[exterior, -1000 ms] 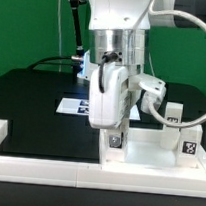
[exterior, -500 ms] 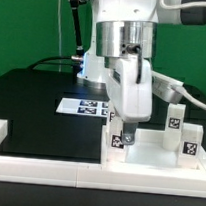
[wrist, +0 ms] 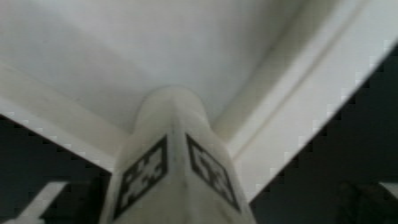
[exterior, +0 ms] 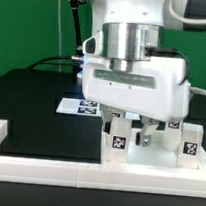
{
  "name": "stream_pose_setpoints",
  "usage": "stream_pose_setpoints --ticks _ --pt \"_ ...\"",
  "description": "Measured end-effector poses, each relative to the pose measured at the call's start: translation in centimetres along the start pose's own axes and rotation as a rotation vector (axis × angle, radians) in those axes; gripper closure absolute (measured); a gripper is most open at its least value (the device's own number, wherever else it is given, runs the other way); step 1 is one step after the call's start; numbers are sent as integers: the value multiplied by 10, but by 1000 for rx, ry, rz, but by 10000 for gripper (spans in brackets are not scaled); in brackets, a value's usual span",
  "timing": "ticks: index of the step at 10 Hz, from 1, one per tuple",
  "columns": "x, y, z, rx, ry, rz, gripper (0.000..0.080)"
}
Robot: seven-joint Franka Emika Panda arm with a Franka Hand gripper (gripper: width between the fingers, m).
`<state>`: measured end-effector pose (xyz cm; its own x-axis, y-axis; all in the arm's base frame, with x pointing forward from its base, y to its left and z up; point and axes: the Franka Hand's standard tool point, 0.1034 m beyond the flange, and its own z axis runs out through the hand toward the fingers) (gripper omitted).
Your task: Assemble square table
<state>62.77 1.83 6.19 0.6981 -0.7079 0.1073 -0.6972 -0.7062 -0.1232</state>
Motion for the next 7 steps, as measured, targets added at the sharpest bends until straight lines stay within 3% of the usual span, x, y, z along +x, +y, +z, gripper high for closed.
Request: stream_pose_setpoints --ticks 4,5,7 --pt "1 4 1 -7 0 -17 180" --pt "2 11 2 -18 -3 96 359" --pt "3 12 3 -21 -4 199 391"
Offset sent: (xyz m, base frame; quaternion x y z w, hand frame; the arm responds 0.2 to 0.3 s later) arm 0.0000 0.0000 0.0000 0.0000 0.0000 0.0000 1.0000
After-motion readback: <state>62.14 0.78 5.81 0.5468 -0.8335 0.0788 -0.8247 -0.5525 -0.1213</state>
